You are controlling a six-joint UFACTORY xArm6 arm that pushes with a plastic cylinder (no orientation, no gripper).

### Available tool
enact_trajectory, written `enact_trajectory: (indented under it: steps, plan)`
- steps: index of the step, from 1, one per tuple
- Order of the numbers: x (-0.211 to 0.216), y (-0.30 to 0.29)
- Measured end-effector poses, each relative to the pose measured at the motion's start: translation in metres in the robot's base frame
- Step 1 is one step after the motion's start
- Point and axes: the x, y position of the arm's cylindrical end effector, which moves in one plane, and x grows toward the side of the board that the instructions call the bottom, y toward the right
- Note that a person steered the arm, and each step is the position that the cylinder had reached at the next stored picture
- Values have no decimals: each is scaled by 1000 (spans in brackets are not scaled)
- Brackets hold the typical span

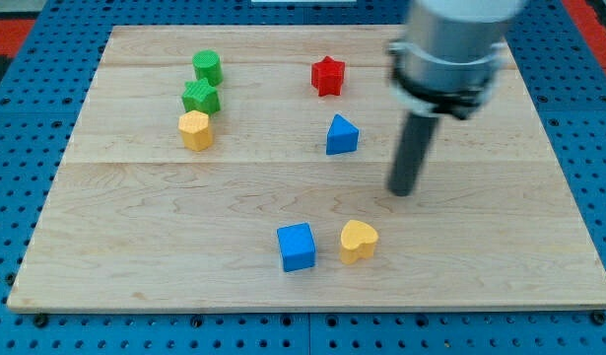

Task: Slide the blue triangle to the bottom right of red star

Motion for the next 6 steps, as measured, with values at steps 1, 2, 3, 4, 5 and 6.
enact_trajectory:
  steps: [1,2,3,4,5,6]
  plan:
    - [-26,-68]
    - [-38,-75]
    - [-41,-75]
    - [-46,-75]
    - [-54,-63]
    - [-58,-34]
